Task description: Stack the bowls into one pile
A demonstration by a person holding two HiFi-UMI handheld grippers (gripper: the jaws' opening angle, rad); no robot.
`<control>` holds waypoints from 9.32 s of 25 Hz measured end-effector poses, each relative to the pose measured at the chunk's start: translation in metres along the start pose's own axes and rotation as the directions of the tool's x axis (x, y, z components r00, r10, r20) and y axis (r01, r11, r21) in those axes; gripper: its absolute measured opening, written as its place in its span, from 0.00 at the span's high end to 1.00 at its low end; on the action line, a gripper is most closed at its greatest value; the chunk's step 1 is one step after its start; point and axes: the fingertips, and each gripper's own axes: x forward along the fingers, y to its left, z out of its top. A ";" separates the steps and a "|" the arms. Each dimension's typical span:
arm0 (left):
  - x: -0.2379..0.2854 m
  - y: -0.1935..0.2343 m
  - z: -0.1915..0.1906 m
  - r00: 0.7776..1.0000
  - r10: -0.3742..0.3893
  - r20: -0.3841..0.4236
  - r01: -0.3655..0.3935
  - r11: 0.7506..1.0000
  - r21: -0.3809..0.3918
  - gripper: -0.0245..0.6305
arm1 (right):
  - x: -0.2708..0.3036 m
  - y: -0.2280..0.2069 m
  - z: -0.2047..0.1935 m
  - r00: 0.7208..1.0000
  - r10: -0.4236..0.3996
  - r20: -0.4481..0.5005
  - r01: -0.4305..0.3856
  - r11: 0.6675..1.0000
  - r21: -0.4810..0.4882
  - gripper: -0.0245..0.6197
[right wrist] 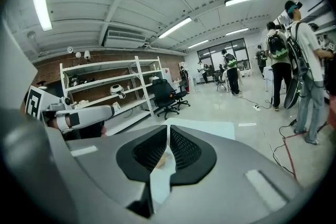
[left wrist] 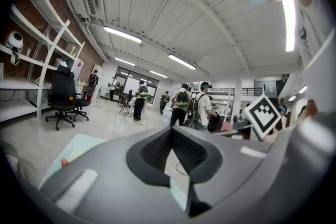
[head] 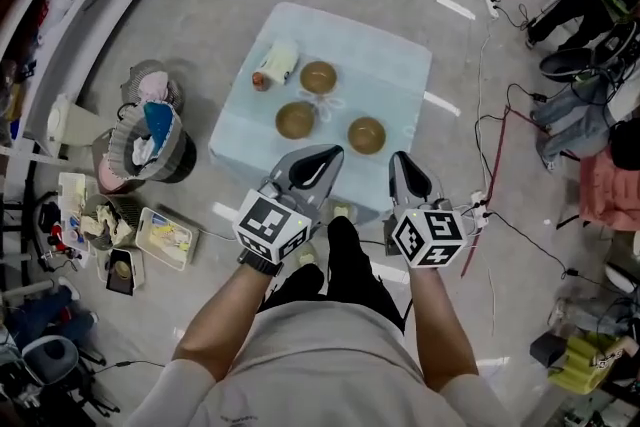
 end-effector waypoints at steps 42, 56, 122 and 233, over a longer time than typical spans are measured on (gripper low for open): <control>0.162 0.079 -0.191 0.935 0.036 -0.354 -0.100 0.981 -0.165 0.95 | 0.174 -0.172 -0.245 0.804 0.055 -0.592 0.132 0.954 0.268 0.87; 0.136 0.086 -0.189 0.938 0.070 -0.340 -0.137 0.975 -0.177 0.95 | 0.177 -0.168 -0.242 0.788 0.058 -0.614 0.170 0.937 0.306 0.93; 0.034 0.172 -0.165 0.923 0.269 -0.274 -0.329 0.922 -0.204 0.95 | 0.283 -0.011 -0.215 0.782 0.158 -0.603 -0.034 0.977 0.211 0.92; -0.017 0.181 -0.175 0.905 0.319 -0.280 -0.383 0.899 -0.213 0.95 | 0.295 0.026 -0.247 0.748 0.198 -0.633 -0.030 0.964 0.266 0.91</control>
